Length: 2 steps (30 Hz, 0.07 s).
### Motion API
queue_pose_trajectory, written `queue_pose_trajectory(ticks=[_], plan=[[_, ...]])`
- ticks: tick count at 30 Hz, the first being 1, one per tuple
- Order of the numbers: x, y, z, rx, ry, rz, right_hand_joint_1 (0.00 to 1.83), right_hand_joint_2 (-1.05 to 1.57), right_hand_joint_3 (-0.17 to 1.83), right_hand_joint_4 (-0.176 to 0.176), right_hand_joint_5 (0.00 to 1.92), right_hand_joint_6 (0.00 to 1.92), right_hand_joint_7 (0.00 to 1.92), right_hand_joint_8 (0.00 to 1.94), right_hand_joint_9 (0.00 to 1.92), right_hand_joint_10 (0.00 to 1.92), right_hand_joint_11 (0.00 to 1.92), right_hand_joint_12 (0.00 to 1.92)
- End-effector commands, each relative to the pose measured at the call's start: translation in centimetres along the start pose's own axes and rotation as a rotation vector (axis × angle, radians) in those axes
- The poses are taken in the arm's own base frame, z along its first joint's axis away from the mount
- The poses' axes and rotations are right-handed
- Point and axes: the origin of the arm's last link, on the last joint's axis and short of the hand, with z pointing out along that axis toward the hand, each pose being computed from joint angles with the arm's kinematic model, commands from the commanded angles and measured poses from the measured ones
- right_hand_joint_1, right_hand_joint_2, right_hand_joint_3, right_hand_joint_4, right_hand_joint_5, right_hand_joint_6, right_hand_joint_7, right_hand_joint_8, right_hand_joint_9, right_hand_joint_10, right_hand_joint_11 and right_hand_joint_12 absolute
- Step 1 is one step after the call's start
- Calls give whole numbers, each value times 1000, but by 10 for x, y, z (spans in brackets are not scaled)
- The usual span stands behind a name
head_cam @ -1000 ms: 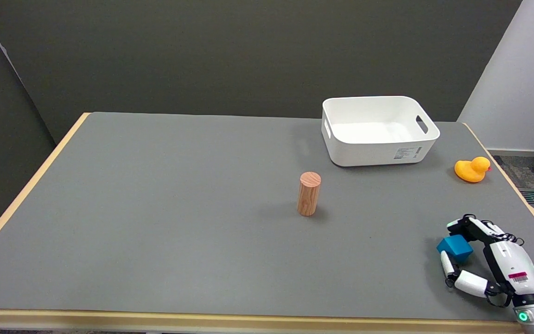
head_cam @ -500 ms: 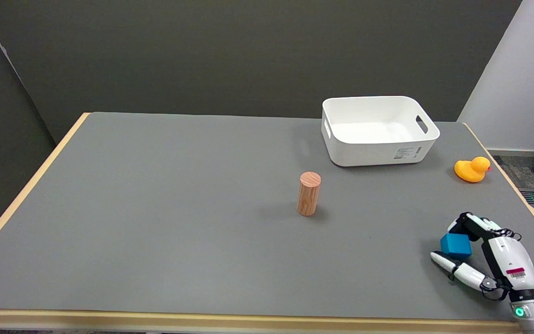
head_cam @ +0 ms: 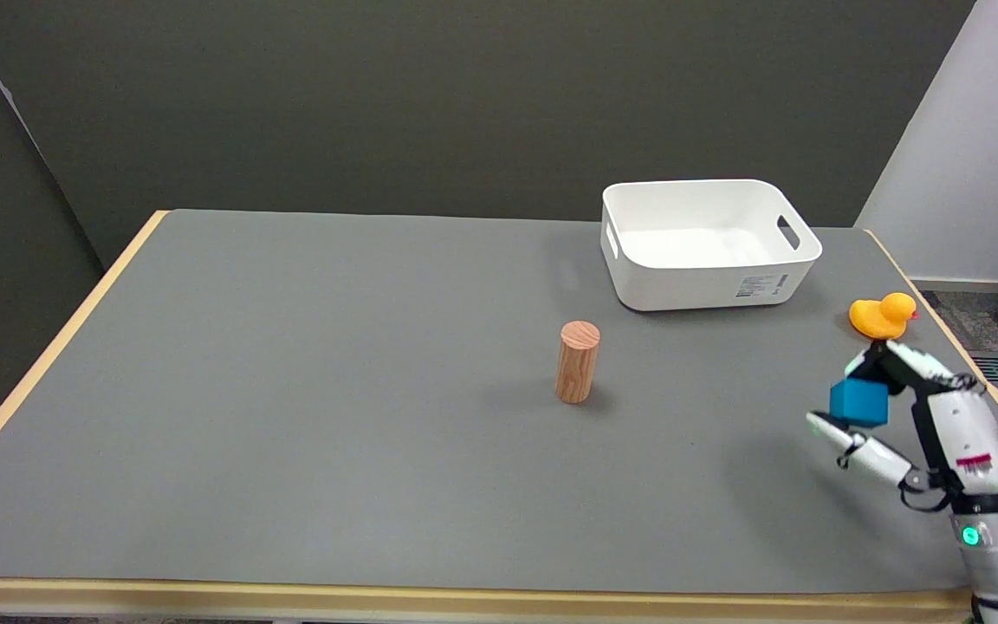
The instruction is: Pick up the blue cube.
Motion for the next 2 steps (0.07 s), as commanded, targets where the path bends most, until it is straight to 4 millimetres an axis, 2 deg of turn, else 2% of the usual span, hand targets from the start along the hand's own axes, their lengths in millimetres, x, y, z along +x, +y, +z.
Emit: queue_pose_trajectory(ticks=[1,2], plan=[[31,-36,96,206,169,7,1316,1085,449,-176,598,1597,677,1624,600,1667,520,1916],[31,-39,107,208,175,14,1315,1088,444,-176,597,1598,674,1625,600,1666,520,1915]])
